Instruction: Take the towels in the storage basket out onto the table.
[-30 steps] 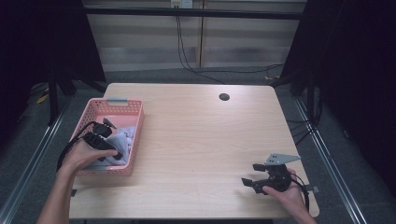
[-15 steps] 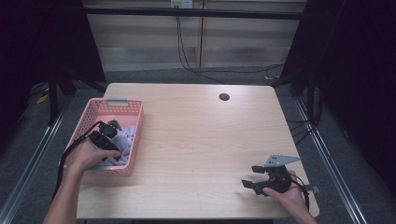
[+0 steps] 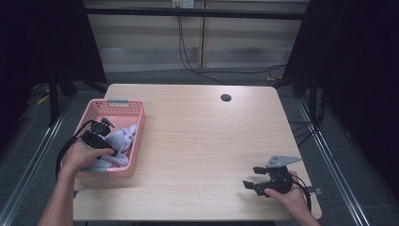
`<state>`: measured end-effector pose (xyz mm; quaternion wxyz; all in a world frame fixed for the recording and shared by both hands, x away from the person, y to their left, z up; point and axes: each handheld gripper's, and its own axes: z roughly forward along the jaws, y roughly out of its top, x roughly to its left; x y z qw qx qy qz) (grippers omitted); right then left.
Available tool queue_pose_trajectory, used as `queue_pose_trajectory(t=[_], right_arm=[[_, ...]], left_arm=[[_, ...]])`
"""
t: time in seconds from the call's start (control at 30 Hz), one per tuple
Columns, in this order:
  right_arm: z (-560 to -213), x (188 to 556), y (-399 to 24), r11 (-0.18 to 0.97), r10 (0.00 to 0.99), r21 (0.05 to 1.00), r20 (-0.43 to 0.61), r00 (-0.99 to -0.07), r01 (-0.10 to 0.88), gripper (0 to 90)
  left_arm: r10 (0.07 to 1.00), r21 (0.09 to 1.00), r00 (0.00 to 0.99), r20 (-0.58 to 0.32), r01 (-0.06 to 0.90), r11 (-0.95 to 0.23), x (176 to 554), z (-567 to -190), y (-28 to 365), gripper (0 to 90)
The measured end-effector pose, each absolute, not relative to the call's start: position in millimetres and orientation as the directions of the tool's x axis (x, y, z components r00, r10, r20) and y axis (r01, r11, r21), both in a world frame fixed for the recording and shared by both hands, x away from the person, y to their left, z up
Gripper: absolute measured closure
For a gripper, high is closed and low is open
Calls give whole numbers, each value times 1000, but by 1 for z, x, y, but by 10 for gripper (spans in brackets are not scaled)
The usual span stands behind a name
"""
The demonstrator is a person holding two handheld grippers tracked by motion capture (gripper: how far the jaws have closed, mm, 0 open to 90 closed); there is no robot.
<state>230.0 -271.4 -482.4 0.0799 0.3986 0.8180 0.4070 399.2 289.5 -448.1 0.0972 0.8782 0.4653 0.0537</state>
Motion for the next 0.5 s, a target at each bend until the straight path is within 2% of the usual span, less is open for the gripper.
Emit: queue_pose_trajectory(t=[0.07,0.5], right_arm=[[-483,231,-271,352,716,730,193,-671,585,255],[-483,232,-272,348,720,730,194,-667,588,255]], left_arm=[[845,268,533,-44,821,-504,398,-447,297,386],[865,369,465,-189,850,-376,394,-437,323,430]])
